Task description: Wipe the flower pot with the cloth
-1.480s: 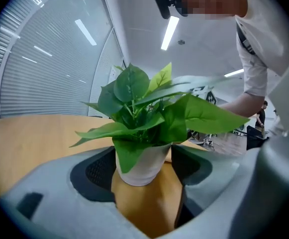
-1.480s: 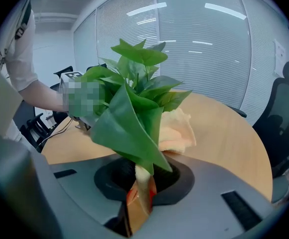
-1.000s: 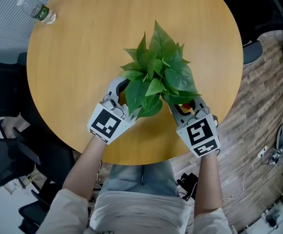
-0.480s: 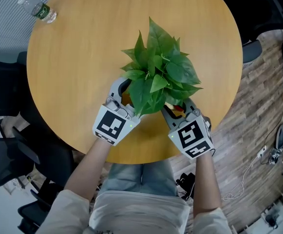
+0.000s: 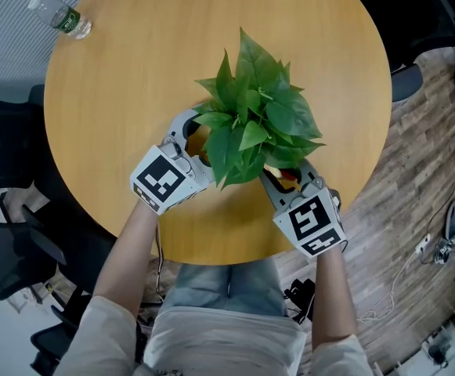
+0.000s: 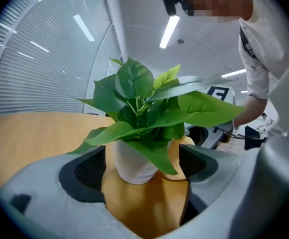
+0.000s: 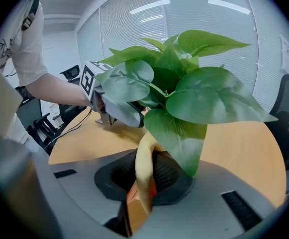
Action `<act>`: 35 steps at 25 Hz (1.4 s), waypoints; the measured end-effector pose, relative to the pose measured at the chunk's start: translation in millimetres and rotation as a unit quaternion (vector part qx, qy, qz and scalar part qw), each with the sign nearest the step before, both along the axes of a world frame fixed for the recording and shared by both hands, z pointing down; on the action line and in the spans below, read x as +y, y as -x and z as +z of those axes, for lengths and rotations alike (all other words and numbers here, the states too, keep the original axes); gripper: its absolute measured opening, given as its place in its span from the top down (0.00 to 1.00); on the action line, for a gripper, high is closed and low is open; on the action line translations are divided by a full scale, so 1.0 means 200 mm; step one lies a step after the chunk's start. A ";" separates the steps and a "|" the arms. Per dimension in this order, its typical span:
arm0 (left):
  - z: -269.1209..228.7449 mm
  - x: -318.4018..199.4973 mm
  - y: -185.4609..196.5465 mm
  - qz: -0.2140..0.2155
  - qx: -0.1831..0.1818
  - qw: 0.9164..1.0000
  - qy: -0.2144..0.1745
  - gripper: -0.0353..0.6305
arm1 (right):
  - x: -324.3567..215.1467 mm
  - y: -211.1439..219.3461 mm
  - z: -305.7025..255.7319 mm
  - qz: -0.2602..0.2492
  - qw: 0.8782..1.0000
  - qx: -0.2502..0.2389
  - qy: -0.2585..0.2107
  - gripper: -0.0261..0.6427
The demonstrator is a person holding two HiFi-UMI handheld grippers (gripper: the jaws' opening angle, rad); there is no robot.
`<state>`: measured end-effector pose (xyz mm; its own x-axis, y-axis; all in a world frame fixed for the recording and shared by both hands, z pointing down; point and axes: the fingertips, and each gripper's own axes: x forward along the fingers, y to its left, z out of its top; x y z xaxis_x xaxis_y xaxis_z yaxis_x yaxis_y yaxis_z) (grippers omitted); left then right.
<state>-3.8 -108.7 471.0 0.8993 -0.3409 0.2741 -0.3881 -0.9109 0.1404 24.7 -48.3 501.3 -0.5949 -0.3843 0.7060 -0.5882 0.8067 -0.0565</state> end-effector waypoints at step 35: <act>-0.04 -0.03 -0.06 -0.105 0.018 0.994 0.011 0.27 | -0.11 -0.14 -0.01 0.045 0.999 0.003 0.000 0.88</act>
